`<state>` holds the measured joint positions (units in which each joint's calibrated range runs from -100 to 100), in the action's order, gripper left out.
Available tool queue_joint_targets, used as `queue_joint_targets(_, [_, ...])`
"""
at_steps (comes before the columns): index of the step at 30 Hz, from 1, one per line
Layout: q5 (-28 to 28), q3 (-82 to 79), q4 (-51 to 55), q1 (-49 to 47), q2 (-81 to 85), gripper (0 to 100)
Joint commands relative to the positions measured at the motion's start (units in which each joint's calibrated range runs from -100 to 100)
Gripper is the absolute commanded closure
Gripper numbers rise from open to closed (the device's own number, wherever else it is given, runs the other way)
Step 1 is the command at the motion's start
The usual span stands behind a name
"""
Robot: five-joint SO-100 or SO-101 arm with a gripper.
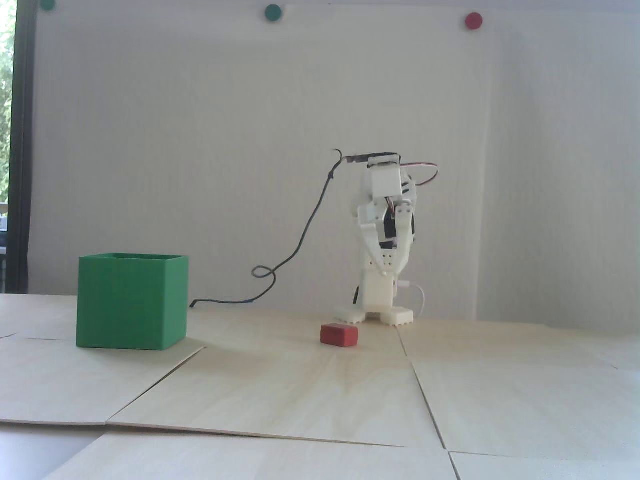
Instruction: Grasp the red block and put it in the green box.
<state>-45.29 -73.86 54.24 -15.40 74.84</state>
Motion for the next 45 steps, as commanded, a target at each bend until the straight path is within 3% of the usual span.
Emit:
queue_joint_targets(1, [3.54,18.58,0.23,1.21,-23.01,98])
queue_joint_targets(11, [5.1,24.61,-0.45,3.78,-46.62,98])
queue_joint_targets(16, [8.64,24.61,-7.62,4.82,-50.56,98])
queue_joint_targets(23, [8.85,25.23,-12.93,9.65,-54.59,98])
queue_joint_targets(35, [8.8,38.28,-12.93,17.61,-62.88,97])
queue_joint_targets(43, [8.33,34.99,-12.84,16.48,-62.88,73])
queue_joint_targets(45, [7.75,34.11,-12.84,16.4,-63.04,71])
